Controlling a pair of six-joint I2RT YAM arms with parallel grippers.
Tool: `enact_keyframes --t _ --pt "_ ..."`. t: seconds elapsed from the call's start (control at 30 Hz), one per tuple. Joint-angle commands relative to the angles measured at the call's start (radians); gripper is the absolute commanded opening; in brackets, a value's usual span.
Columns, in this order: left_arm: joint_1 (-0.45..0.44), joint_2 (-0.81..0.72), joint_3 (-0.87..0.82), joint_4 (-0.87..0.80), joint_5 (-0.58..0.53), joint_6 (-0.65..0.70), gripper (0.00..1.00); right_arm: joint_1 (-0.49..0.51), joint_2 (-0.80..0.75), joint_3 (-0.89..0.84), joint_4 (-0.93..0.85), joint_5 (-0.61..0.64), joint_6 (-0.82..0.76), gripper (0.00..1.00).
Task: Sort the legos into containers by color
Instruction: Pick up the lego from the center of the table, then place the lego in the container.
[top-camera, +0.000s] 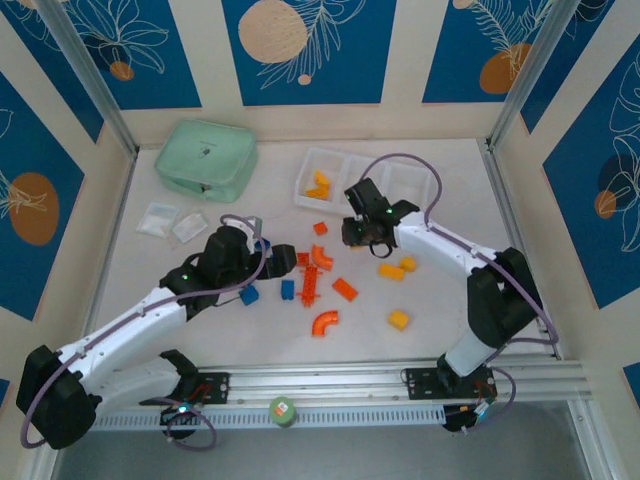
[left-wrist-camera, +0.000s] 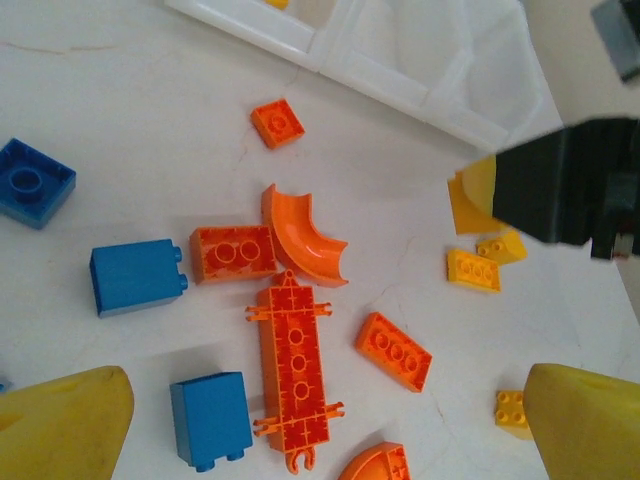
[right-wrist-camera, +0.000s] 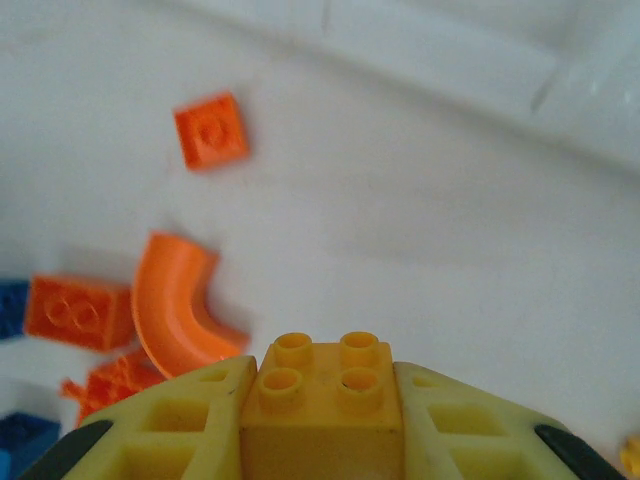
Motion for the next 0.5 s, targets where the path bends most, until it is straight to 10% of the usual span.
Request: enact_keyframes --t 0.0,0.47 --pt "0.038 -0.014 0.045 -0.051 -0.001 0.047 0.99 -0.014 0.08 0.105 0.025 0.019 -0.037 0.27" --pt "0.218 0.039 0.072 -0.03 0.107 0.082 0.99 -0.066 0.448 0.537 0.056 0.061 -0.097 0.27"
